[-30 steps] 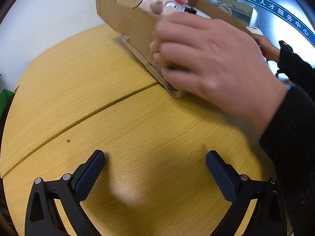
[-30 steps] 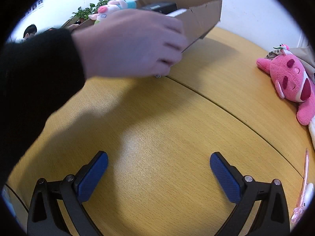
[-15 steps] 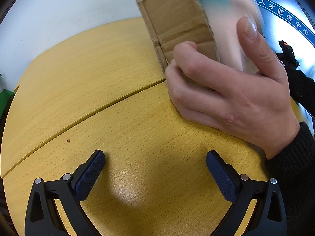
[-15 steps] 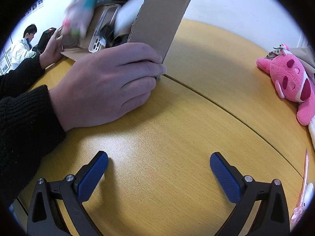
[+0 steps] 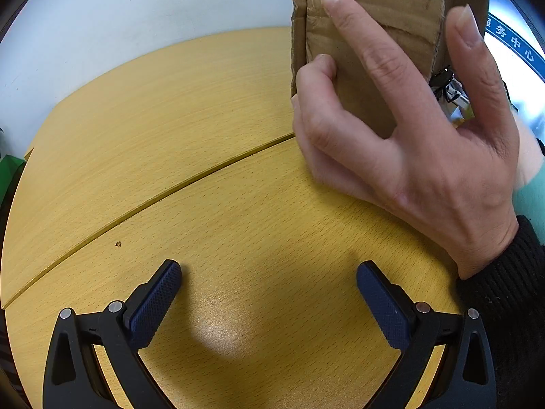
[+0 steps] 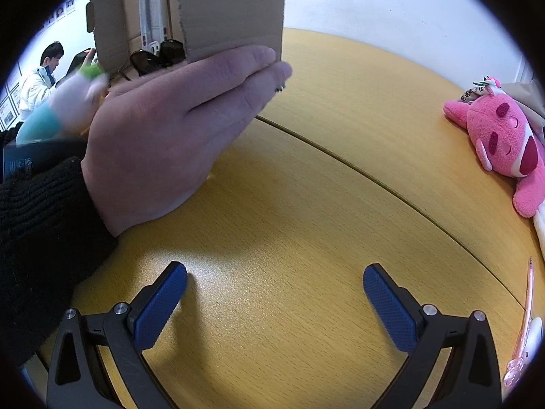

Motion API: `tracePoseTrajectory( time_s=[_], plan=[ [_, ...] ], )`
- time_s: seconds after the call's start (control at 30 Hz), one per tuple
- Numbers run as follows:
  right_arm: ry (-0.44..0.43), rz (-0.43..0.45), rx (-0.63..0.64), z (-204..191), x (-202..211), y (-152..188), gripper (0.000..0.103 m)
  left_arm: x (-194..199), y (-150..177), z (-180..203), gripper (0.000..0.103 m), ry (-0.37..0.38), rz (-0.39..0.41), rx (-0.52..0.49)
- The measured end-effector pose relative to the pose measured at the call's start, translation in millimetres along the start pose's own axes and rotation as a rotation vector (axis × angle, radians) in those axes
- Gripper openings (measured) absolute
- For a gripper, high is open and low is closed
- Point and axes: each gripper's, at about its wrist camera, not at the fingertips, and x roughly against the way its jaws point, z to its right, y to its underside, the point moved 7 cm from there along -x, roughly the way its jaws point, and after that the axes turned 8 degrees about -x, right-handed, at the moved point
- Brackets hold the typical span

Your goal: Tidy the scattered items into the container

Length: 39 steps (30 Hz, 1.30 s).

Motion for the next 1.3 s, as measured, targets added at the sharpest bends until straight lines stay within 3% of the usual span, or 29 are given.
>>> tracePoseTrajectory(
  time_s=[1.3],
  plan=[
    [0.0, -0.001, -0.001, -0.6, 0.9, -0.5, 0.103, 7.8, -2.4, 7.7, 0.103, -0.009, -0.001, 0.006]
  ],
)
